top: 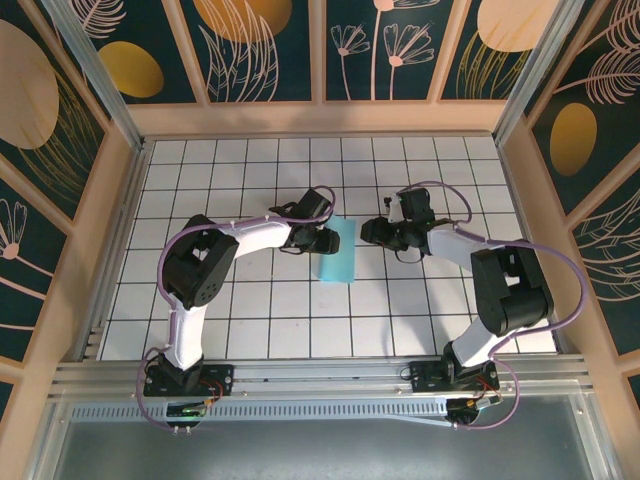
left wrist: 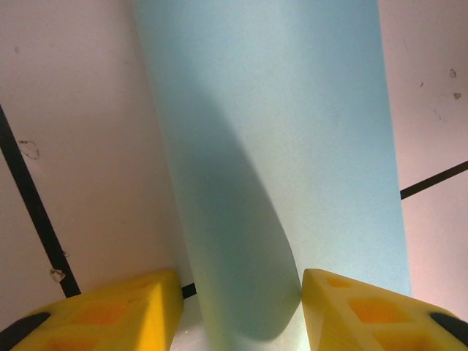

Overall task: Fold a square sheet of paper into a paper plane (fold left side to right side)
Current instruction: Hold the square sheet of paper at the center of the table.

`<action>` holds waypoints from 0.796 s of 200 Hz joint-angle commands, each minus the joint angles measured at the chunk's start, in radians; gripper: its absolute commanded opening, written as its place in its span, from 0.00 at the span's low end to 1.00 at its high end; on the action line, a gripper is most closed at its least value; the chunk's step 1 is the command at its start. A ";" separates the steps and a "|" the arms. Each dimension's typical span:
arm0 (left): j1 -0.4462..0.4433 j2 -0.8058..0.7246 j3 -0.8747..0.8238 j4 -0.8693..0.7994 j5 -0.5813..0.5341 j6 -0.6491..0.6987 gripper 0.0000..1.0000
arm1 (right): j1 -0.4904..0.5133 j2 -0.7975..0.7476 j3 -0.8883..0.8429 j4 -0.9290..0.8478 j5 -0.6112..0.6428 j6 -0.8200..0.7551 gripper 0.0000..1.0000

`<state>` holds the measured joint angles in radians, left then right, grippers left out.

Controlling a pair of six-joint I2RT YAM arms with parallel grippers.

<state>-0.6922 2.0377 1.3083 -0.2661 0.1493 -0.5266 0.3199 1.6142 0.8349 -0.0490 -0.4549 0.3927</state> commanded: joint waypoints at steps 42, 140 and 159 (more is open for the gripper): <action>-0.002 0.101 -0.037 -0.079 -0.001 0.004 0.50 | 0.018 0.022 0.025 0.017 -0.025 0.015 0.46; -0.003 0.102 -0.037 -0.076 -0.001 -0.006 0.50 | 0.093 0.154 0.047 0.139 -0.168 0.099 0.00; -0.003 0.103 -0.034 -0.078 -0.001 -0.004 0.50 | 0.104 0.177 0.054 0.136 -0.160 0.101 0.00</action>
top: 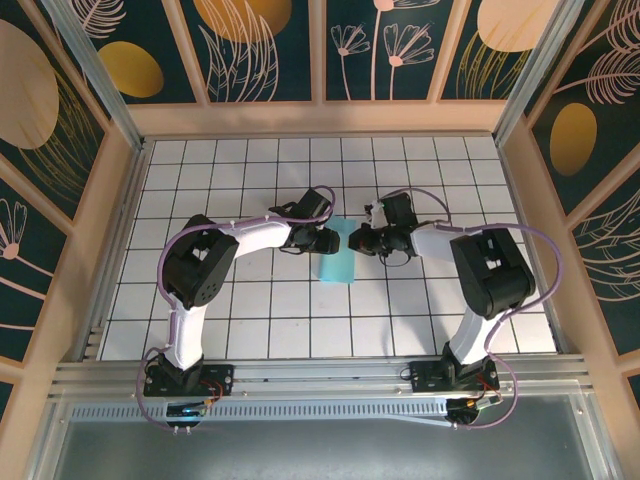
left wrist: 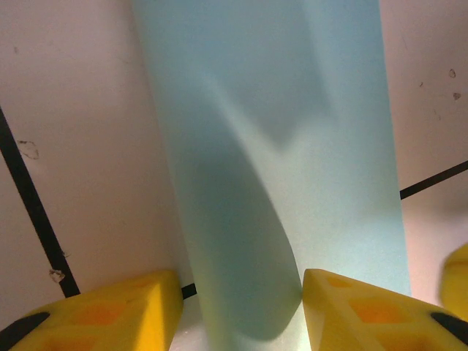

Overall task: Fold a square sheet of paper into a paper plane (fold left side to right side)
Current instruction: Hold the square sheet of paper at the center of the table.

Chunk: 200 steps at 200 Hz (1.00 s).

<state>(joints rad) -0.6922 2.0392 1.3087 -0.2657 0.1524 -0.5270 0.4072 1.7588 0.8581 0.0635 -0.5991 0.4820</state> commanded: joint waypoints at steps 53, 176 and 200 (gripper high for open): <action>-0.002 0.101 -0.035 -0.078 -0.008 -0.004 0.50 | 0.025 0.064 0.031 -0.027 0.037 -0.009 0.00; 0.049 -0.110 -0.068 -0.041 -0.074 -0.031 0.60 | 0.024 0.126 -0.004 -0.085 0.111 -0.052 0.00; 0.076 -0.230 -0.125 0.039 -0.051 -0.035 0.62 | 0.024 0.128 -0.004 -0.087 0.116 -0.056 0.00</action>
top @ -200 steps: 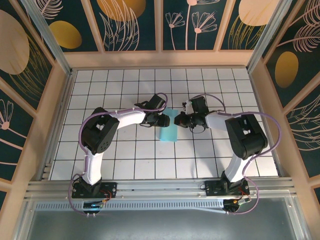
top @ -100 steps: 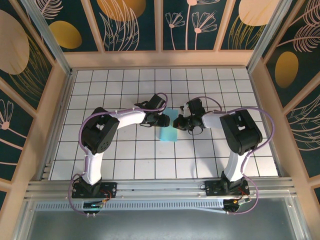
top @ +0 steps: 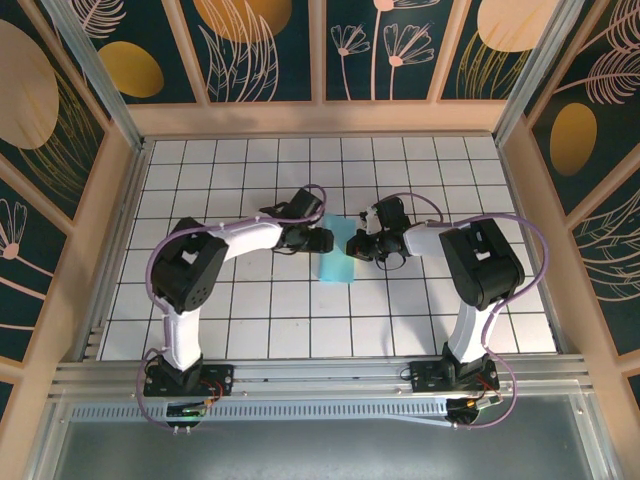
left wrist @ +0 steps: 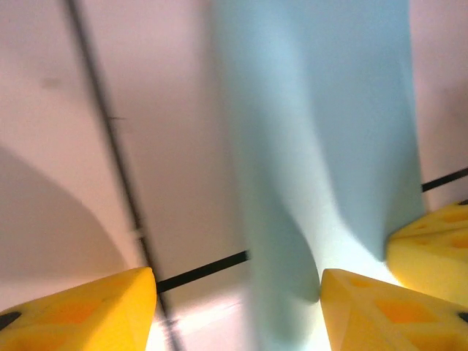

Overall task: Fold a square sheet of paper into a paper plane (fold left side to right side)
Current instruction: Hold the square sheet of paper at the center of the table, then first fold the square sheet of paper in half at the center of the table.

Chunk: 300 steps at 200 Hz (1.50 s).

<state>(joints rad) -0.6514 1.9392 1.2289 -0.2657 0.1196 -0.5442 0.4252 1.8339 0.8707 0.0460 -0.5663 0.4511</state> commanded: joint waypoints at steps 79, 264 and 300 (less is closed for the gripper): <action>0.035 -0.154 -0.173 0.324 0.342 -0.017 0.25 | 0.008 0.064 -0.015 -0.075 0.092 -0.026 0.00; 0.031 0.028 -0.231 0.373 0.255 -0.013 0.14 | 0.015 0.075 -0.006 -0.127 0.134 -0.055 0.00; 0.042 -0.002 -0.293 0.404 0.260 -0.014 0.15 | 0.014 0.077 -0.010 -0.136 0.148 -0.063 0.00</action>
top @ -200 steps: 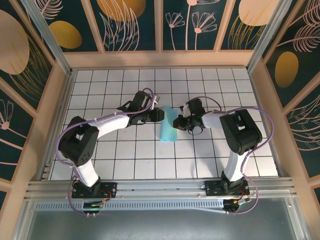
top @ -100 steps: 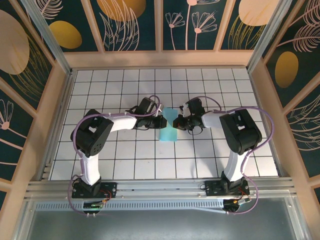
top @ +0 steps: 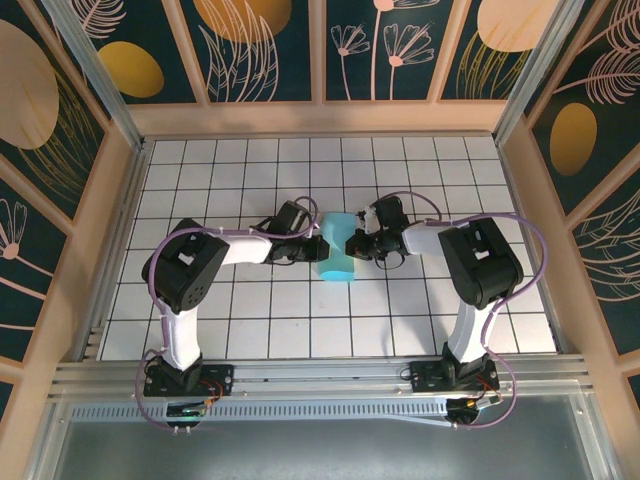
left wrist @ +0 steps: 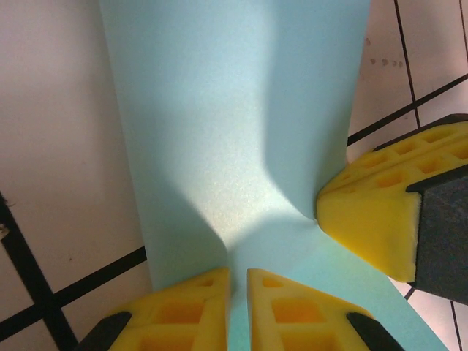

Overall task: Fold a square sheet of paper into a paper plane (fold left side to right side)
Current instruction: First fold the square sheet of paper in half at the center of the table, then hold the square sheet of paper at the center of the table.

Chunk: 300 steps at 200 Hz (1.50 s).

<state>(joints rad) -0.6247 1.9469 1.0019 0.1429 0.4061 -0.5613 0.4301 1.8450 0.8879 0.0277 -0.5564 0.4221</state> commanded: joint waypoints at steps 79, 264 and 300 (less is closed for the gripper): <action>0.053 -0.126 -0.123 0.001 -0.018 0.025 0.11 | 0.007 0.065 -0.023 -0.112 0.127 -0.036 0.00; -0.018 0.038 0.030 0.004 0.036 0.044 0.08 | 0.012 0.063 -0.010 -0.124 0.129 -0.039 0.00; -0.020 0.050 0.020 -0.002 0.028 0.043 0.08 | 0.012 0.065 -0.006 -0.125 0.125 -0.041 0.00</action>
<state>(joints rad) -0.6437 1.9732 1.0271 0.1574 0.4446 -0.5308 0.4339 1.8450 0.8970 0.0109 -0.5495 0.4049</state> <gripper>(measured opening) 0.079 0.049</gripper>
